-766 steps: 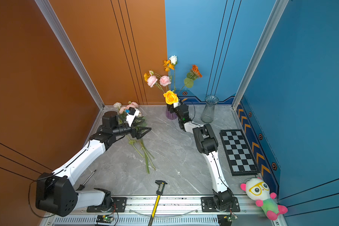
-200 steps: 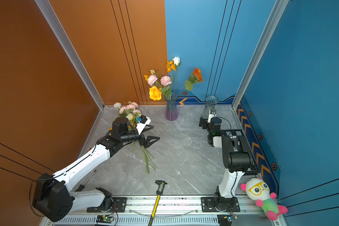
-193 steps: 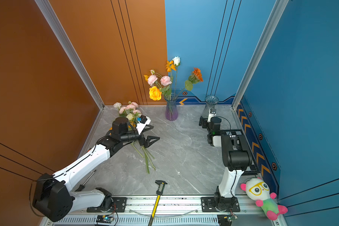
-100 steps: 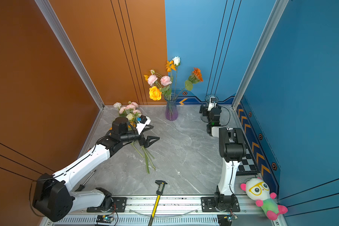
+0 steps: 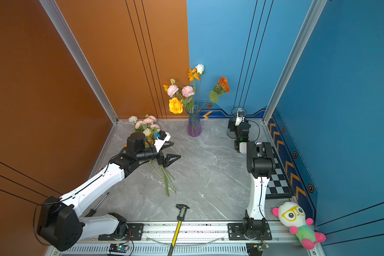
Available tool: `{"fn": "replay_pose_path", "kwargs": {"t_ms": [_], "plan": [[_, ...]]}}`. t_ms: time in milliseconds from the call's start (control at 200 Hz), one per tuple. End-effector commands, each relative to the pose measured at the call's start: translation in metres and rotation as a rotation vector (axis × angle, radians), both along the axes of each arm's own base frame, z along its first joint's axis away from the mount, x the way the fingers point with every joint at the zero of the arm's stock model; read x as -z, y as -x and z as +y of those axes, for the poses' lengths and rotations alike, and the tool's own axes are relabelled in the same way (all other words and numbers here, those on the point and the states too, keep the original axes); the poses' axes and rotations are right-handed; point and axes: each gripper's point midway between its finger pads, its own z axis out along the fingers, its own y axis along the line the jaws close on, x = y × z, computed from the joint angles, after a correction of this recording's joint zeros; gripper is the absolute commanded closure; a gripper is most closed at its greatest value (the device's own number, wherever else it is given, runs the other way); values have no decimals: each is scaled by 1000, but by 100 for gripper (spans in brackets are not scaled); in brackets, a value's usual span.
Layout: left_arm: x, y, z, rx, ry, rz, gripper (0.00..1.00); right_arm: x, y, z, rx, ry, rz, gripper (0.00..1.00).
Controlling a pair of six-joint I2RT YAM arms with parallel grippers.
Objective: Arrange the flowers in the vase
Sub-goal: 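Grasp the clear glass vase rim with the right gripper, then carry the clear vase toward the bunch with right while left grasps poppies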
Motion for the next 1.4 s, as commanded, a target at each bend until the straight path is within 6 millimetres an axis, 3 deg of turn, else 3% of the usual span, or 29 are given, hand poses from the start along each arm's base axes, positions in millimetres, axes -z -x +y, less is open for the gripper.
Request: {"fn": "replay_pose_path", "kwargs": {"t_ms": [0, 150, 350, 536, 556, 576, 626, 806, 1096, 1246, 1396], "plan": [[3, 1, 1, 18, -5, 6, 2, -16, -2, 6, -19, 3, -74, 32], [3, 1, 1, 21, -2, 10, 2, -24, 2, 10, -32, -10, -132, 40], [-1, 2, 1, 27, 5, 7, 2, -41, 17, 24, -103, -51, -210, 57], [-7, 6, 0, 33, 14, -6, 2, -65, 47, 46, -147, -53, -262, 68], [-9, 7, 1, 32, 15, -10, 2, -60, 50, 48, -150, -54, -251, 69], [-10, 7, 1, 32, 16, -14, 2, -76, 58, 52, -157, -56, -278, 69], [-11, 8, 2, 28, 17, -19, 2, -82, 71, 61, -178, -57, -287, 72], [-15, 13, 7, -30, -14, -26, 2, -99, 123, 109, -270, -79, -310, 74], [13, 37, 20, -167, -96, 25, 2, -118, 205, 208, -470, -109, -333, 77], [19, 40, 42, -305, -81, 77, 2, -120, 238, 254, -584, -86, -338, 77], [28, 43, 72, -442, -109, 203, 2, -118, 259, 280, -662, -116, -335, 77]]}}
